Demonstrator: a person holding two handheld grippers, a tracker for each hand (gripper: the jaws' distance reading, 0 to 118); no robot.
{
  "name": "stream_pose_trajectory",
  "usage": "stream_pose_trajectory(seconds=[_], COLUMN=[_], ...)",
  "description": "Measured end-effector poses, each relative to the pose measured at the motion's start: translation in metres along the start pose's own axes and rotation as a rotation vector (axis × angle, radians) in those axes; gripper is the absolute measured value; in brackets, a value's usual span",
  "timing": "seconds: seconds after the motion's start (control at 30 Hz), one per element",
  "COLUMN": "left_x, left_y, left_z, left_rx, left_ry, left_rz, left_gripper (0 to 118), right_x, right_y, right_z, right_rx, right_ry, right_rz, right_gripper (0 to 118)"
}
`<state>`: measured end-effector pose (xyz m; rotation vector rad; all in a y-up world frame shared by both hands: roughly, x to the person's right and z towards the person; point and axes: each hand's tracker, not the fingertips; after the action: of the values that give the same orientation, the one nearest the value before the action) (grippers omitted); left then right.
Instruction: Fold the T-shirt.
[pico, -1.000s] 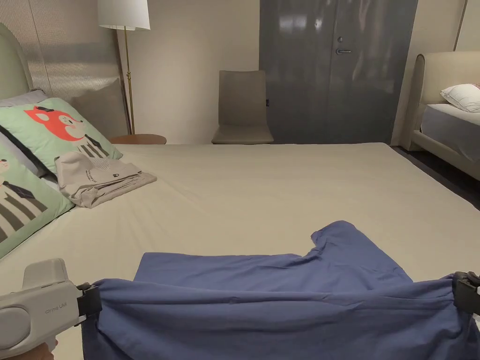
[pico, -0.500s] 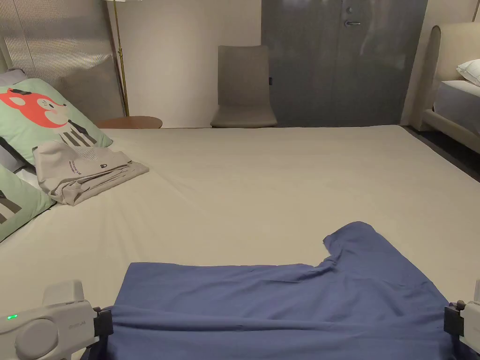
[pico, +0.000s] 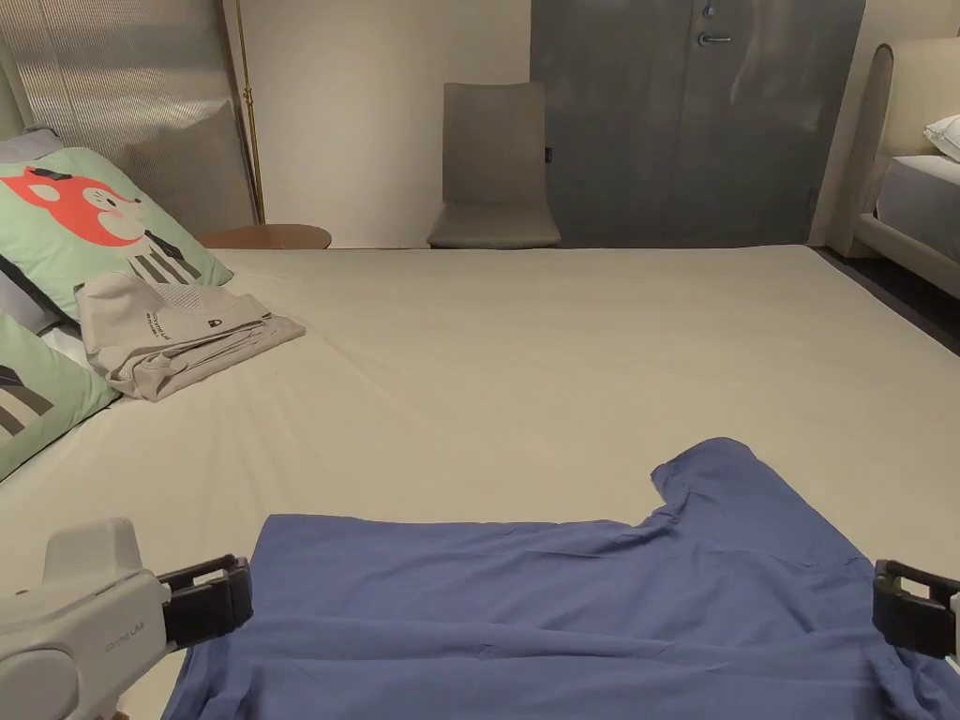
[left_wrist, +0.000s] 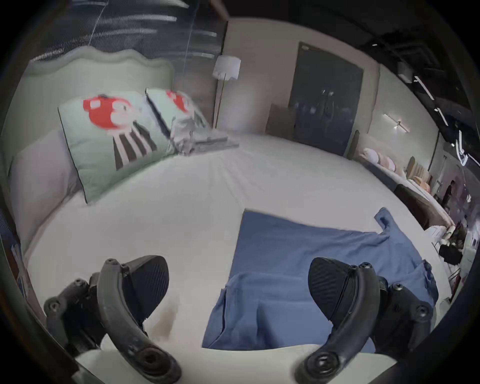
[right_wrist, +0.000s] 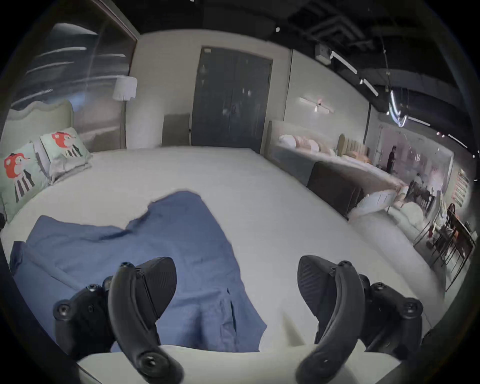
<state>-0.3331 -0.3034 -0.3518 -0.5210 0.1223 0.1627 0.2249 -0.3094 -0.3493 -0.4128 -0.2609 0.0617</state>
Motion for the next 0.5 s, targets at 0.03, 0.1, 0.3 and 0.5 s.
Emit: stream_pose_trajectory(seconds=[0.03, 0.1, 0.3, 0.5], left_x=[0.003, 0.007, 0.01, 0.0], left_y=[0.002, 0.003, -0.007, -0.028], left_z=[0.009, 0.026, 0.054, 0.06], left_rx=[0.023, 0.05, 0.064, -0.007], left_ry=[-0.007, -0.027, -0.045, -0.048], left_rz=[-0.012, -0.022, -0.057, -0.04], left_gripper=[106, 87, 0, 0], right_x=[0.001, 0.003, 0.0, 0.006], right_y=[0.004, 0.008, -0.002, -0.022], right_z=[0.009, 0.025, 0.059, 0.075], right_rx=[0.03, 0.055, 0.082, 0.052], right_ry=[0.009, 0.028, 0.04, 0.081], right_rz=[-0.005, -0.016, -0.022, -0.035], right_gripper=[100, 92, 1, 1])
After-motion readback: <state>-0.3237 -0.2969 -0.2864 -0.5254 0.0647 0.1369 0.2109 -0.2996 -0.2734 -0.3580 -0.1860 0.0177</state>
